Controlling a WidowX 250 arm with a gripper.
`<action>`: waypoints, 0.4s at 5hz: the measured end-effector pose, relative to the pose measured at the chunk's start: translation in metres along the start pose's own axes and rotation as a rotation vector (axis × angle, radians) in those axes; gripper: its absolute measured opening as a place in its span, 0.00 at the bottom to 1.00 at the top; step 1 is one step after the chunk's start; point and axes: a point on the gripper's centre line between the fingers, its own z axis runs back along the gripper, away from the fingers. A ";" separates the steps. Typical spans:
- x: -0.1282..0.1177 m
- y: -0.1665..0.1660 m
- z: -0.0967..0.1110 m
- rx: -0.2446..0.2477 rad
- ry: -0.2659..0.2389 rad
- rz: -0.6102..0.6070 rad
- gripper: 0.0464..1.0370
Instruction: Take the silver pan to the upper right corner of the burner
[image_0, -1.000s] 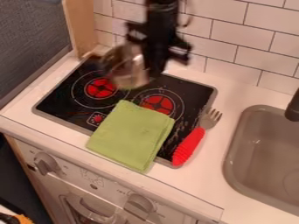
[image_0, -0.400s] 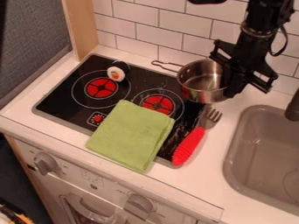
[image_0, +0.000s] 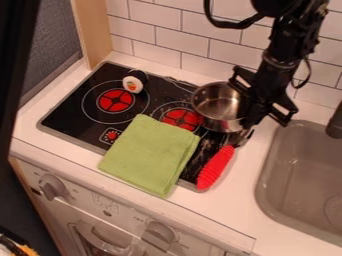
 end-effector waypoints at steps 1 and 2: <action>-0.003 0.005 -0.005 -0.008 0.007 -0.006 0.06; -0.004 0.004 -0.005 -0.020 0.009 0.019 0.24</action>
